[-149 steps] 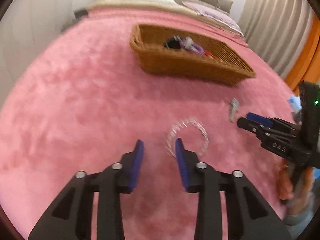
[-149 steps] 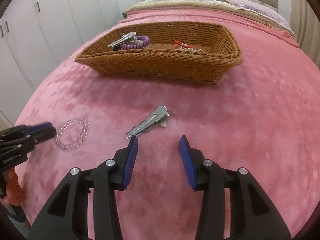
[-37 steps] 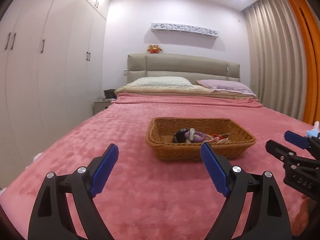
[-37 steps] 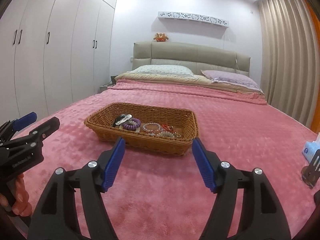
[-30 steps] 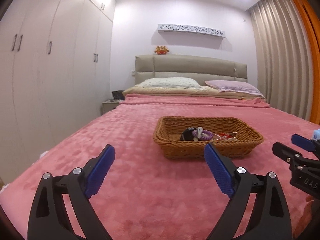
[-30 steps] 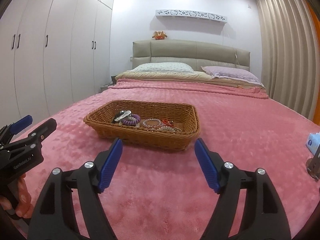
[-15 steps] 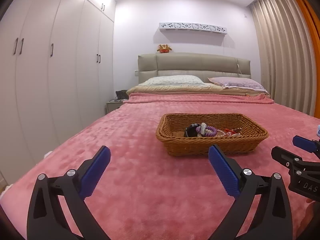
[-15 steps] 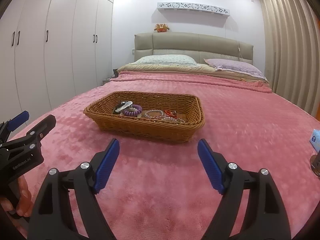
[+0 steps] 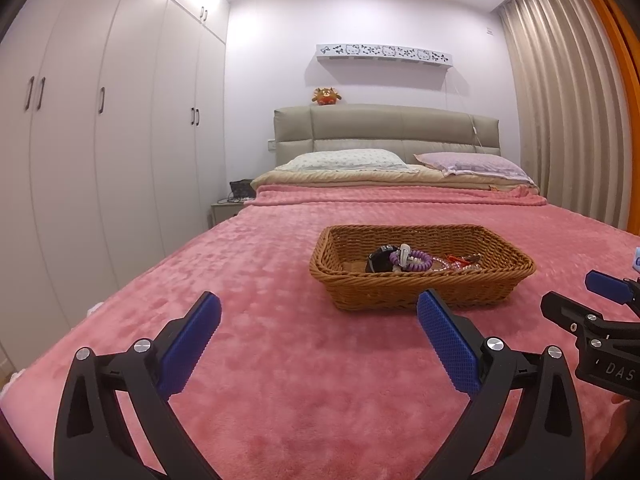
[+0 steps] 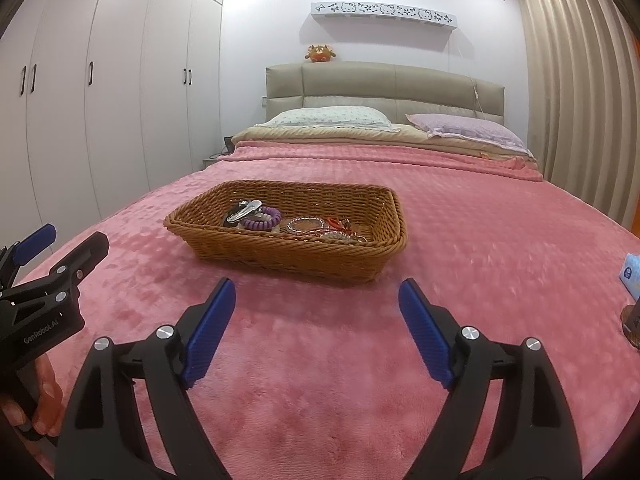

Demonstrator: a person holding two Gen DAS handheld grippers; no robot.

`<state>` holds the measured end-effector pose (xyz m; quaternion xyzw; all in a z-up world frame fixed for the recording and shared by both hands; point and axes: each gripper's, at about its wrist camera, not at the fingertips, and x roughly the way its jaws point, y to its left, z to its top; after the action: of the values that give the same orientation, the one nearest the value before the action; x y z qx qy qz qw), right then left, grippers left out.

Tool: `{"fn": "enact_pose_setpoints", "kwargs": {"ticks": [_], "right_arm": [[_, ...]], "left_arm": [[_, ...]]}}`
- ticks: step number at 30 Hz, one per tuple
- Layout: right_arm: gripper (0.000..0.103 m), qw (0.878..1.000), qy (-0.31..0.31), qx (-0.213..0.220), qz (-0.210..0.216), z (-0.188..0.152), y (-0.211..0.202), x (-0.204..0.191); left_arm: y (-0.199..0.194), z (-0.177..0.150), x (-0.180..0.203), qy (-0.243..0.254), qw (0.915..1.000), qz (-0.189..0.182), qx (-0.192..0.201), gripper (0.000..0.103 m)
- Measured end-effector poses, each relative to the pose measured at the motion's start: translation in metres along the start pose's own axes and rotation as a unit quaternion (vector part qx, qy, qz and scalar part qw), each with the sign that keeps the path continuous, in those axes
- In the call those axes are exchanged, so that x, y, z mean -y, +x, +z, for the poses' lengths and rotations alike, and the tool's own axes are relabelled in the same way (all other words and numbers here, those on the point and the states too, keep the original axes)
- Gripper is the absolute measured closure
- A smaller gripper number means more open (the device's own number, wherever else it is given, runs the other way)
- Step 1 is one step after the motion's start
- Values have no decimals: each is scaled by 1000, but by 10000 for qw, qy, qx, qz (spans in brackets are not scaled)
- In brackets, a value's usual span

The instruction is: Organize jewelry

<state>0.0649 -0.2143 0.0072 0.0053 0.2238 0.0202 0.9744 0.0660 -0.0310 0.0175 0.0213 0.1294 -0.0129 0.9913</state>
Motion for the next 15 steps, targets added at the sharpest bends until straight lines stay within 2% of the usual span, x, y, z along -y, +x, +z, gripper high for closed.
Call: {"fn": "enact_pose_setpoints", "kwargs": {"ticks": [15], "right_arm": [[23, 10000, -4, -4, -8, 0, 1, 0]], "left_arm": [[2, -1, -1, -23, 10000, -26, -45, 7]]}}
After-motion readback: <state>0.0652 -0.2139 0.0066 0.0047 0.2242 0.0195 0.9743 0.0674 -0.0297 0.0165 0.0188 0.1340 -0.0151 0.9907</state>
